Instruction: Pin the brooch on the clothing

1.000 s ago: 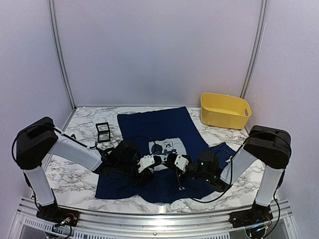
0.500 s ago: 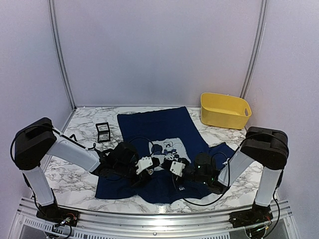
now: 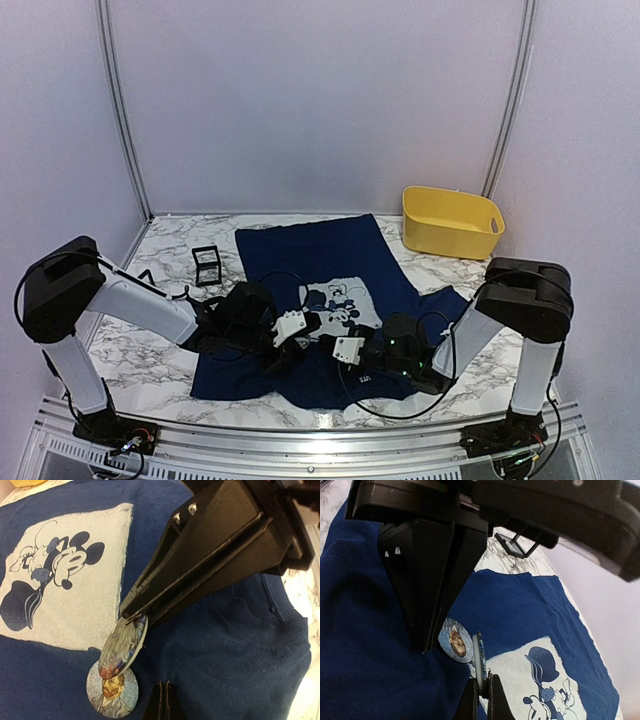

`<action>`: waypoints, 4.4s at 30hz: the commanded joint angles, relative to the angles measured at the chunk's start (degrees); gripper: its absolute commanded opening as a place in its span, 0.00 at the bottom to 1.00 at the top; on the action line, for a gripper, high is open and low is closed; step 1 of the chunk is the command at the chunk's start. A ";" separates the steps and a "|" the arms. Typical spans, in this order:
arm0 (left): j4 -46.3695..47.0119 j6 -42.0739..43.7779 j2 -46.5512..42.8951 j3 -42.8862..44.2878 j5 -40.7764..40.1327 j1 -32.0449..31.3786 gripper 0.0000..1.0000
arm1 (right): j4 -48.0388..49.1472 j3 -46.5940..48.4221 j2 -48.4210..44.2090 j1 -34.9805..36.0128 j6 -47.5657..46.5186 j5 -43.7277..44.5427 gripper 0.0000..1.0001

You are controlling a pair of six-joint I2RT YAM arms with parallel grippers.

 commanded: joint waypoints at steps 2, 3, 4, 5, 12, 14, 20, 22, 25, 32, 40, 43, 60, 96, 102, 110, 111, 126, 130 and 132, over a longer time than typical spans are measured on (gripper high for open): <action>0.47 -1.04 -2.46 1.38 1.81 -0.22 0.00 | 0.45 0.64 0.95 0.82 -2.62 1.51 0.00; 0.55 -1.15 -2.50 1.33 1.82 -0.22 0.00 | 0.37 0.77 1.24 1.11 -3.20 1.73 0.00; 0.69 -1.36 -2.58 1.37 1.82 -0.22 0.00 | 0.33 0.90 1.60 1.57 -3.77 2.16 0.00; 0.86 -1.48 -2.75 1.31 1.83 -0.22 0.00 | 0.59 0.94 2.02 2.13 -4.10 2.76 0.00; 1.53 -1.71 -3.22 0.82 1.40 -0.22 0.00 | 2.86 -0.28 2.57 3.37 -3.26 2.94 0.00; 1.58 -1.84 -3.20 0.59 1.44 -0.22 0.00 | 2.07 -0.41 2.03 3.45 -2.94 2.43 0.00; 2.15 -2.02 -3.36 0.23 0.38 -0.22 0.00 | 2.46 -1.04 1.95 3.54 -2.04 0.48 0.00; 2.36 -2.05 -3.34 0.11 -0.17 -0.13 0.00 | 1.77 -0.84 1.36 3.50 -0.84 -1.70 0.00; 2.67 -1.97 -3.13 -0.34 -0.81 -0.04 0.00 | 0.91 -0.39 0.68 3.47 1.75 -5.12 0.00; 2.90 -2.24 -3.59 -0.44 -1.09 -0.04 0.00 | -1.51 0.94 0.72 3.38 4.04 -9.55 0.00; 2.94 -1.49 -5.08 -1.98 -3.36 -0.04 0.11 | -0.54 1.26 -0.04 -1.23 12.22 -18.68 0.00; 3.28 -0.25 -6.19 -3.10 -3.23 -0.04 0.20 | -1.24 1.54 0.89 -1.90 12.26 -18.76 0.00; 8.81 4.15 -4.39 -4.22 -2.90 -0.04 0.22 | -1.06 3.34 1.28 -4.56 17.47 -27.31 0.00; 2.94 -4.52 -11.54 -4.25 5.15 -0.04 0.00 | -13.53 3.13 1.08 -6.04 20.35 -20.92 0.00; 1.53 -5.27 -12.31 -4.18 6.35 -0.04 0.00 | -17.34 4.35 1.53 -6.82 20.69 -19.93 0.00; -2.33 -2.35 -11.49 -3.08 2.82 -0.04 0.00 | -23.89 6.38 -7.05 -10.22 21.84 -32.56 0.92; -2.60 -2.02 -11.41 -2.95 2.68 -0.04 0.00 | -24.94 6.77 -8.06 -10.27 21.35 -34.18 0.96; -4.09 -0.27 -11.67 -2.08 2.08 -0.04 0.00 | -34.72 19.07 0.39 -10.58 20.54 -48.83 0.37; -4.09 -0.06 -11.61 -1.95 2.16 -0.04 0.00 | -34.95 18.44 0.78 -10.52 20.19 -48.76 0.36; -4.14 0.01 -11.71 -1.90 2.18 -0.04 0.00 | -34.79 18.26 0.81 -10.60 20.40 -48.65 0.31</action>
